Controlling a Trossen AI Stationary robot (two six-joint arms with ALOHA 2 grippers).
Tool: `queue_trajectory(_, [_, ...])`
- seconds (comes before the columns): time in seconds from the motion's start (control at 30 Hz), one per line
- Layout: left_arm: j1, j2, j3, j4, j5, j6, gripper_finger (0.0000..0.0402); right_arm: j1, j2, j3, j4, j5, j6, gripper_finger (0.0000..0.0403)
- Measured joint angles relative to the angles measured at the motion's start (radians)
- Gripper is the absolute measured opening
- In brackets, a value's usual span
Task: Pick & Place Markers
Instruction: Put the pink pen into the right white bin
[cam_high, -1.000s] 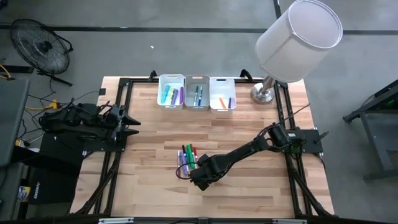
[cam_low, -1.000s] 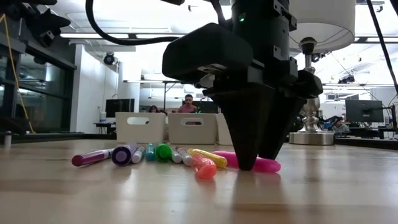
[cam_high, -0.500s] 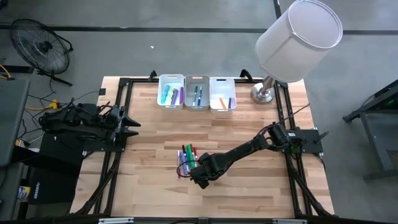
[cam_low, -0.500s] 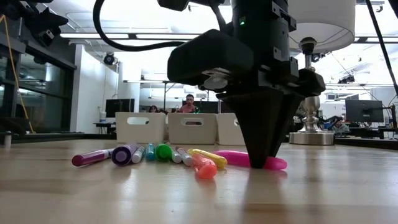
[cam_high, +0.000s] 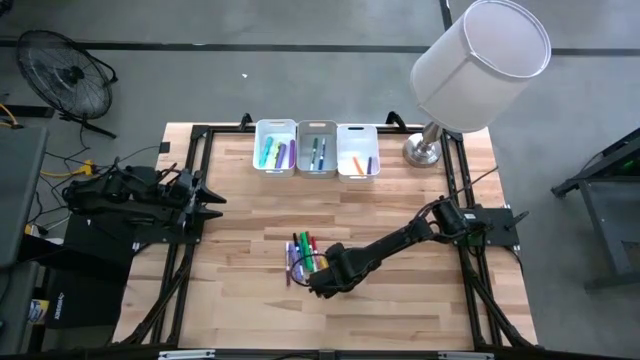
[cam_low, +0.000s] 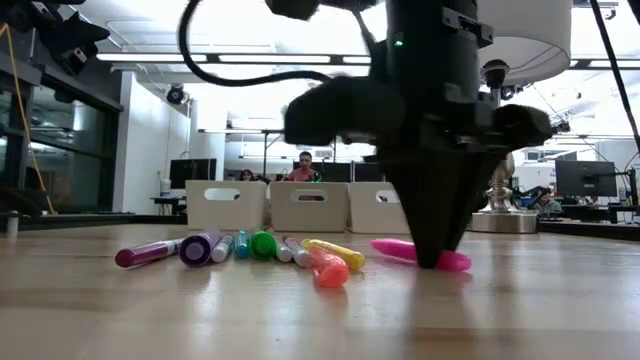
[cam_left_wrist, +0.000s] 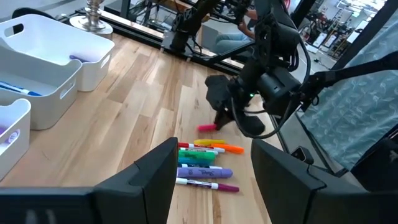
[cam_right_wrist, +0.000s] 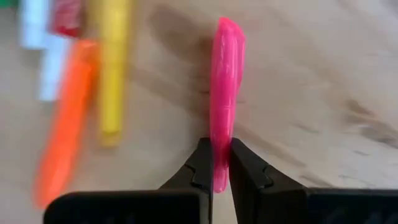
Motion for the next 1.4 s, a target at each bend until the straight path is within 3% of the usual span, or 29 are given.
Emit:
queue_trajectory(0.37, [0.0, 0.0, 0.0, 0.001, -0.006, 0.0, 0.0202, -0.021, -0.105, 0.001, -0.093, 0.126, 0.073, 0.0018])
queue_trajectory(0.6, [0.0, 0.0, 0.0, 0.001, -0.019, -0.001, 0.0202, -0.09, -0.182, 0.002, -0.146, 0.205, 0.079, 0.0018])
queue_trajectory(1.03, [0.0, 0.0, 0.0, 0.001, -0.019, -0.001, 0.0202, -0.434, -0.299, 0.006, -0.203, 0.3, -0.147, 0.0017])
queue_trajectory(1.4, [0.0, 0.0, 0.0, 0.0, -0.037, -0.003, 0.0202, -0.699, -0.301, 0.006, -0.084, 0.312, -0.414, 0.0017])
